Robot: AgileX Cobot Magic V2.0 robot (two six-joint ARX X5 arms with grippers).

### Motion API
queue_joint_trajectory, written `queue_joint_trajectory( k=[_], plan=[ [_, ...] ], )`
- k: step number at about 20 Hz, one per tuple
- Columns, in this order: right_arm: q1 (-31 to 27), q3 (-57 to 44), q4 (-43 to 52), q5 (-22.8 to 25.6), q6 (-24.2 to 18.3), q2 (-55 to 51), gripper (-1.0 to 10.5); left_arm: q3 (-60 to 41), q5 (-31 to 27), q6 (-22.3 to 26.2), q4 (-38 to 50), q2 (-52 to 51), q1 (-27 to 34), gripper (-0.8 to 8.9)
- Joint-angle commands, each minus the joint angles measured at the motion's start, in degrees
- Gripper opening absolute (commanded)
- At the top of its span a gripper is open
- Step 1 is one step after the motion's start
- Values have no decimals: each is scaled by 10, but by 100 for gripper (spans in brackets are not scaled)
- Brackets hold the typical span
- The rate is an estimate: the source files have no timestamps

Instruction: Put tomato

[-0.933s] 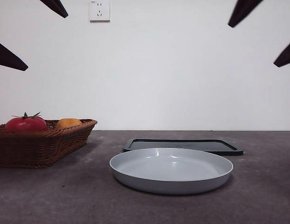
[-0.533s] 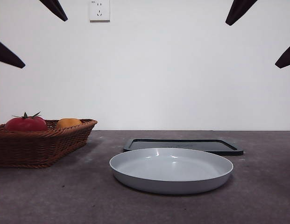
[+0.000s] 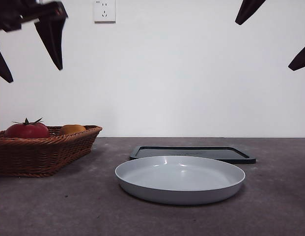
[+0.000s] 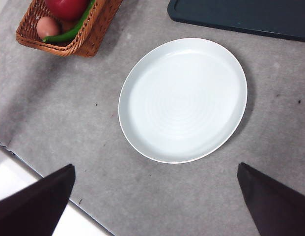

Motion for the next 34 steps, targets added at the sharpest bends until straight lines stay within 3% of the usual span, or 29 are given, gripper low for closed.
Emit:
queue_joint_trajectory(
  k=[1,6,16,17,18,19,20,28,34],
  plan=[
    [4,11,3,0,3,5,566,40,-8,11,-3,51,12,716],
    [4,11,3,-2,3,5,566,64,-42,31,13,137,43,716],
    [4,11,3,-2,4,5,566,64,-42,70,73,259,59,715],
    [4,11,3,-2,4,5,566,64,-43,74,76,262,59,675],
    [4,11,3,-2,4,5,566,64,-43,75,79,262,59,521],
    [4,11,3,-2,4,5,566,64,-43,76,77,262,60,302],
    [4,11,3,-2,4,5,566,64,-42,76,75,262,60,213],
    [4,11,3,-2,4,5,566,185,-39,71,-50,207,38,214],
    [3,11,2,39,3,3,566,187,-34,40,-88,174,-99,214]
  ],
)
